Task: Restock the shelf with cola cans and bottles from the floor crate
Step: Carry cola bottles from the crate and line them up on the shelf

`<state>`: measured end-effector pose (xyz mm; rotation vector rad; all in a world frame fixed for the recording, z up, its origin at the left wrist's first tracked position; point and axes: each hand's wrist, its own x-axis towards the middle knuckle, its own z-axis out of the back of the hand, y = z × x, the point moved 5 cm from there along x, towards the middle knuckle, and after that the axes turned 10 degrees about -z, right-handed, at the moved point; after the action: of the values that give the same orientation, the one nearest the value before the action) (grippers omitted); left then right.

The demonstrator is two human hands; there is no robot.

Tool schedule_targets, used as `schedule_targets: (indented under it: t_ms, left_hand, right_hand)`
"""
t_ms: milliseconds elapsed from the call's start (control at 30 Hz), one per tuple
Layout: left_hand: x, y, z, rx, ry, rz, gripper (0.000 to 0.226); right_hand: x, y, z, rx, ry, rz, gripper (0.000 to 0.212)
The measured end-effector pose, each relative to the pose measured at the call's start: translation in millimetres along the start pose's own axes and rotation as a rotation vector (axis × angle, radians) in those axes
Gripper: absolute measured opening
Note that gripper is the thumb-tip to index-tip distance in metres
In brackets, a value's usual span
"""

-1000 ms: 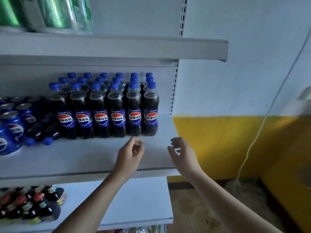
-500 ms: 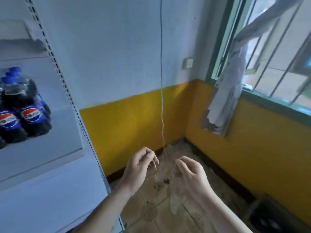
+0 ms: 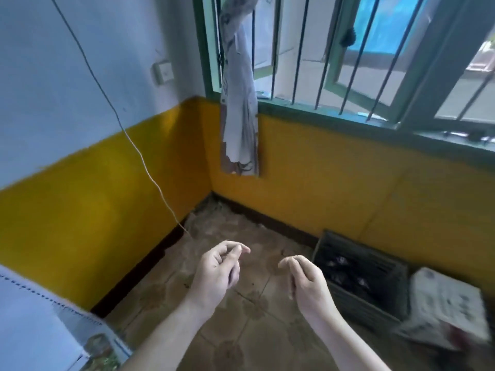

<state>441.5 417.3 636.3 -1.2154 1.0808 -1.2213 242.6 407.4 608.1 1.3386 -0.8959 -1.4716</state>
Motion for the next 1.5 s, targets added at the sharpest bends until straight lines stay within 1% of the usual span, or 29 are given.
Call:
schedule_targets:
  t_ms: [67, 167, 267, 300, 333, 400, 433, 467, 500, 533, 567, 633, 667, 800, 933, 1000, 1100, 1267, 1367, 1500]
  left_hand:
    - [14, 10, -12, -0.067, -0.01, 0.029, 0.027]
    - [42, 21, -32, -0.158, -0.039, 0.101, 0.039]
    - [76, 36, -59, -0.163, 0.018, 0.136, 0.05]
    - [89, 42, -68, -0.176, 0.036, 0.154, 0.049]
    - [103, 48, -78, -0.193, 0.055, 0.174, 0.045]
    - [131, 59, -99, -0.233, 0.126, 0.211, 0.025]
    - [144, 63, -110, -0.255, 0.192, 0.223, 0.016]
    - [157, 66, -120, -0.278, 0.258, 0.237, 0.024]
    - [169, 70, -129, -0.318, 0.317, 0.263, 0.037]
    - [180, 73, -136, -0.345, 0.365, 0.297, 0.045]
    - [191, 78, -143, -0.366, 0.403, 0.332, 0.047]
    - [212, 87, -156, -0.368, 0.457, 0.379, 0.042]
    - [222, 92, -163, -0.353, 0.476, 0.401, 0.039]
    - [244, 101, -200, -0.306, 0.561, 0.448, 0.034]
    - [259, 114, -239, -0.265, 0.617, 0.507, 0.033]
    - [266, 125, -257, -0.241, 0.617, 0.538, 0.033]
    - [282, 139, -285, -0.238, 0.568, 0.566, 0.034]
    - [310, 149, -338, -0.227, 0.431, 0.602, 0.031]
    - [322, 157, -377, -0.2, 0.348, 0.642, 0.03]
    - [329, 175, -439, -0.078, 0.326, 0.718, 0.03]
  right_hand:
    - [5, -12, 18, 0.055, -0.067, -0.047, 0.03]
    - [15, -25, 42, 0.221, -0.104, -0.132, 0.03]
    - [32, -31, 71, 0.275, -0.173, -0.164, 0.024]
    - [39, -32, 81, 0.273, -0.204, -0.165, 0.021]
    - [47, -33, 90, 0.269, -0.241, -0.174, 0.024]
    - [66, -35, 105, 0.268, -0.305, -0.207, 0.033]
    - [77, -36, 110, 0.269, -0.32, -0.222, 0.033]
    - [88, -38, 114, 0.268, -0.326, -0.238, 0.029]
    - [99, -40, 117, 0.279, -0.331, -0.256, 0.025]
    - [110, -42, 119, 0.294, -0.342, -0.278, 0.026]
    - [120, -44, 122, 0.31, -0.35, -0.29, 0.031]
    - [136, -45, 126, 0.327, -0.361, -0.305, 0.041]
    - [142, -45, 129, 0.335, -0.369, -0.325, 0.042]
    - [143, -55, 151, 0.394, -0.413, -0.405, 0.036]
    - [140, -84, 195, 0.537, -0.504, -0.51, 0.034]
    - [143, -102, 217, 0.648, -0.539, -0.554, 0.032]
    - [157, -125, 250, 0.744, -0.559, -0.587, 0.03]
    - [197, -152, 319, 0.863, -0.518, -0.626, 0.03]
    - [222, -164, 369, 0.907, -0.469, -0.663, 0.028]
    - [254, -187, 434, 0.901, -0.457, -0.731, 0.027]
